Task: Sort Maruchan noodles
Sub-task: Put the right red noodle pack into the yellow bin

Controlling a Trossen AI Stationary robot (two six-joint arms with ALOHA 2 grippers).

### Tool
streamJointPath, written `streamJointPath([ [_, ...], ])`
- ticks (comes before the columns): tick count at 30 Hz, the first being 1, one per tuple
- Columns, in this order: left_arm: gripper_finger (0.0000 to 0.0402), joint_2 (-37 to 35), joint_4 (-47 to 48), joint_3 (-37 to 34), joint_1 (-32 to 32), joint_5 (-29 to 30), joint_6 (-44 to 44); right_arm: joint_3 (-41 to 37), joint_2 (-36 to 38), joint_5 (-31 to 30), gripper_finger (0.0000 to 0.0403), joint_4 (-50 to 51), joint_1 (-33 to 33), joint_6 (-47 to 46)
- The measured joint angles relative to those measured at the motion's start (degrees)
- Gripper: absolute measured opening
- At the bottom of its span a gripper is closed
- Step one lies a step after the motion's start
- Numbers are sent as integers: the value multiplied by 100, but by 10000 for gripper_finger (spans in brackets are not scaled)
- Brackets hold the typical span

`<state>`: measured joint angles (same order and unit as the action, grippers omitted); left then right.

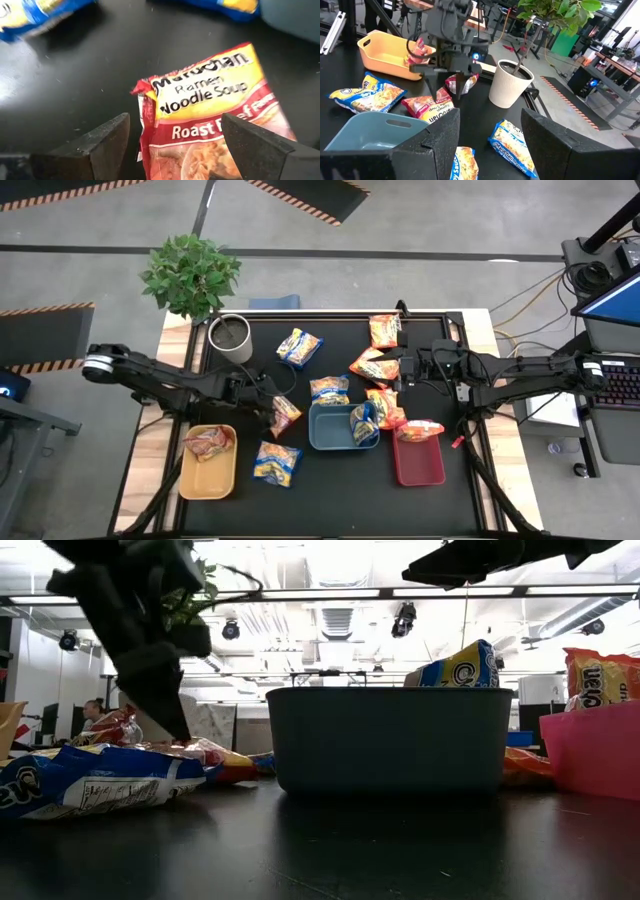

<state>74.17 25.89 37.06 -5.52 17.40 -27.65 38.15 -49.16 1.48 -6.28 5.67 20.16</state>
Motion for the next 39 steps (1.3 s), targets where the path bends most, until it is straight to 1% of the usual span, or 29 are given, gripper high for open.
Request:
streamJointPath([
  [7,275,40,-914,-603,2,-218,-358,0,0,2,201,0,0,0],
  [11,243,31,-1095,-677,0,-265,-293,0,0,2,201,0,0,0],
  [15,184,35,-1119,-650,0,-343,-69,0,0,2,201,0,0,0],
  [23,26,46,-872,-392,0,-494,393,0,0,2,201,0,0,-2],
  [24,13,46,-811,-338,0,-497,451,0,0,2,201,-1,0,0],
  [25,8,46,-753,-284,0,-499,485,0,0,2,201,-2,0,-1],
  [28,9,55,-484,-41,-27,-502,714,0,0,2,201,0,0,-1],
  [33,1,52,307,698,-188,-437,1296,0,0,2,201,-1,0,0],
  [37,0,52,941,1363,-410,-108,1671,0,0,2,201,-1,0,0],
  [39,0,50,1177,1596,-462,-41,1722,0,0,2,201,-2,-1,0],
])
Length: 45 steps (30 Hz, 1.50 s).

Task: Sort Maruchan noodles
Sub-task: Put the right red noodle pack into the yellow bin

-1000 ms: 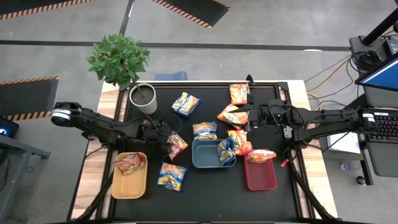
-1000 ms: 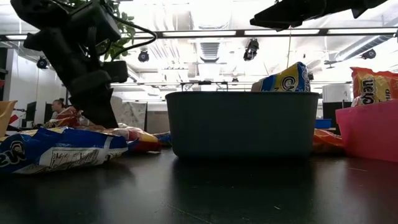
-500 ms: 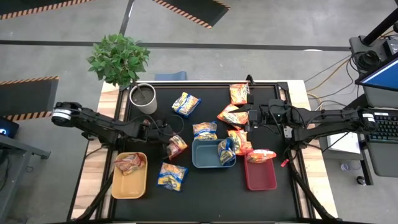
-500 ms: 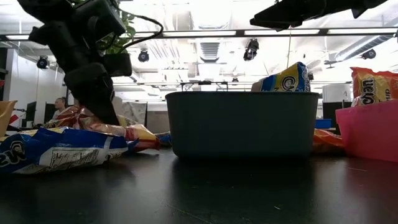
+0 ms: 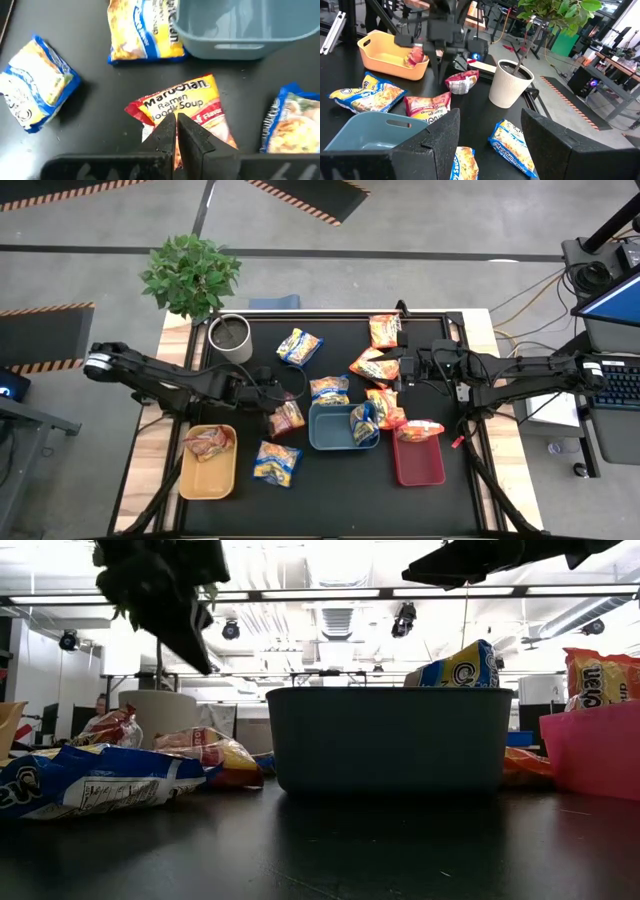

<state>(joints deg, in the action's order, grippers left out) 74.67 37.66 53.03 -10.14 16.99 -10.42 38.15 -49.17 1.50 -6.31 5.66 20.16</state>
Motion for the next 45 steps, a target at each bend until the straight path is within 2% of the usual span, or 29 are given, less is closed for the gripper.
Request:
streamJointPath([
  [7,4,-2,16,133,12,39,-731,0,0,0,201,2,1,-2],
  [11,39,-2,26,34,12,42,-1006,0,0,0,201,2,0,-7],
  [16,127,-2,37,-47,10,124,-1296,0,0,0,201,2,-1,-4],
  [21,235,-4,257,-47,13,1271,-1363,0,0,0,201,2,1,-1],
  [25,300,-4,401,-52,10,1249,-1222,0,0,2,201,2,1,16],
  [28,330,-4,397,-61,8,1235,-1206,0,0,2,201,2,-1,47],
  [34,340,-4,-55,-436,10,876,-1278,0,0,0,201,2,-1,83],
  [40,324,-7,-1664,-1457,128,316,-1226,0,0,1,201,2,0,85],
  [45,314,-7,-2672,-2156,281,296,-1320,0,0,2,201,3,1,96],
])
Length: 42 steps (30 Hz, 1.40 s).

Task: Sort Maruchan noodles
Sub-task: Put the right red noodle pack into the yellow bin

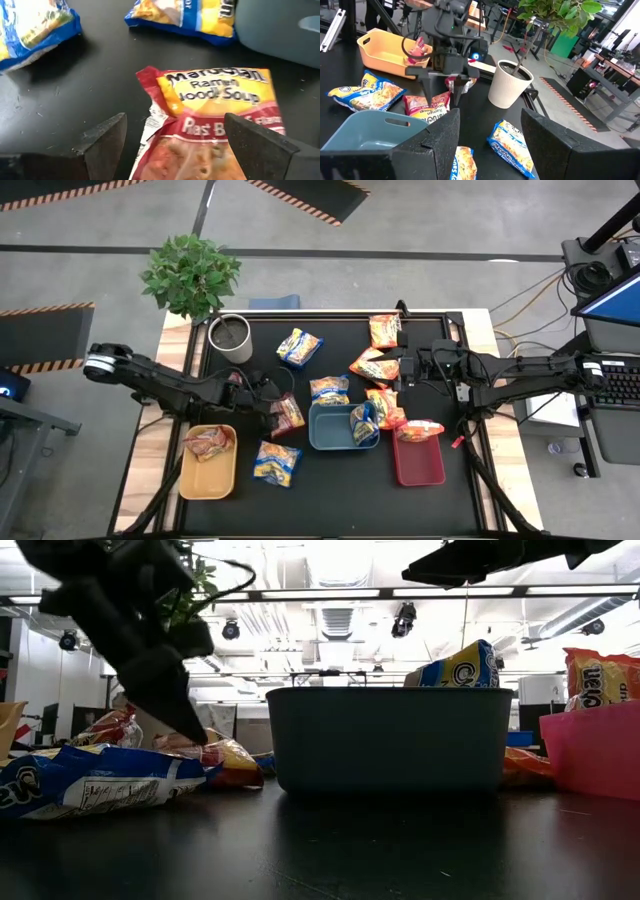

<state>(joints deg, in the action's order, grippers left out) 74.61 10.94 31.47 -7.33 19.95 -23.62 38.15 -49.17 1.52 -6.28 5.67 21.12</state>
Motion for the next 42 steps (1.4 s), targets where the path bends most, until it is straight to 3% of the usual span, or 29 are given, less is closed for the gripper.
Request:
streamJointPath([
  [6,305,-2,-984,-581,87,-436,-162,0,0,0,201,-1,-2,18],
  [10,276,9,-1206,-714,85,-553,-246,0,0,0,201,-1,-2,57],
  [14,212,9,-1203,-735,85,-558,-242,0,0,0,201,-1,0,57],
  [21,64,9,-788,-404,85,-573,188,0,0,0,201,-1,-2,55],
  [25,10,9,-198,28,77,-585,550,0,0,0,201,-1,0,53],
  [37,0,9,2025,1734,-356,-250,1695,0,0,0,201,-1,-1,53],
  [42,0,6,3109,2618,-718,-92,1759,0,0,0,201,-1,1,53],
])
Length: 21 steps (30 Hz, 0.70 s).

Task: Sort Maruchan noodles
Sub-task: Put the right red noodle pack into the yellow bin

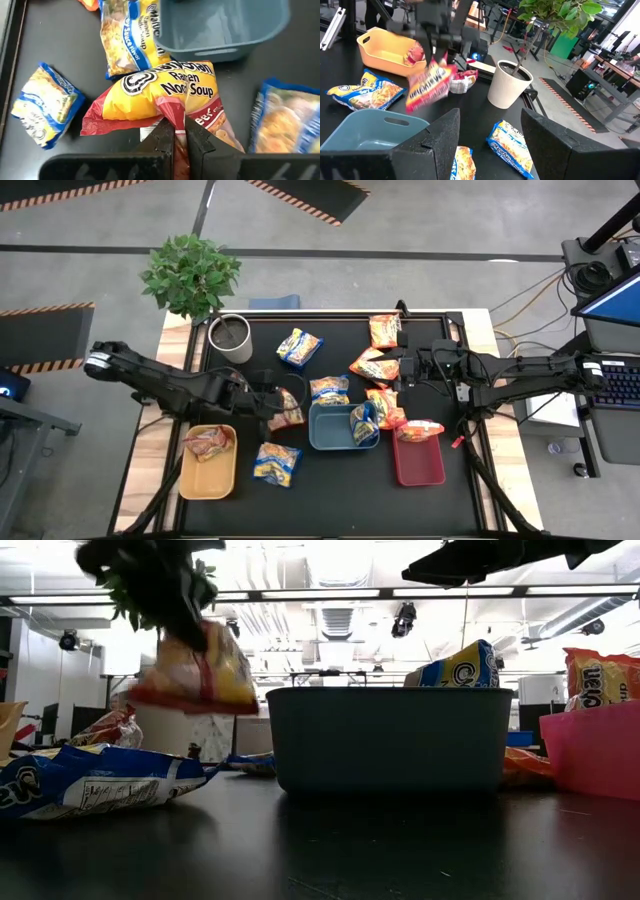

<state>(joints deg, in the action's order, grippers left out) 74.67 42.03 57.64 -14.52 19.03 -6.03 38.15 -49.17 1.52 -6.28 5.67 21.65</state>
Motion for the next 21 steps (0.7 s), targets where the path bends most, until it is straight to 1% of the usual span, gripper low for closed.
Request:
streamJointPath([
  [3,0,-2,910,547,-273,-44,-50,0,0,0,201,0,0,0],
  [5,0,-4,1594,876,-480,-189,-78,0,0,0,201,0,0,0],
  [7,0,-4,2230,1176,-725,-296,-178,0,0,0,201,0,0,0],
  [11,0,-8,3290,1637,-1349,-310,-217,0,0,0,201,0,-1,0],
  [13,1,-8,3610,1792,-1710,-313,-286,0,0,0,201,0,-2,0],
  [15,0,-8,3699,1922,-2034,-314,-512,0,0,0,201,0,-2,0],
  [19,0,-13,3946,2039,-2414,-389,-1698,0,0,0,201,0,-2,0],
  [21,0,-10,3906,1994,-2547,-650,-2186,0,0,0,201,-2,0,2],
])
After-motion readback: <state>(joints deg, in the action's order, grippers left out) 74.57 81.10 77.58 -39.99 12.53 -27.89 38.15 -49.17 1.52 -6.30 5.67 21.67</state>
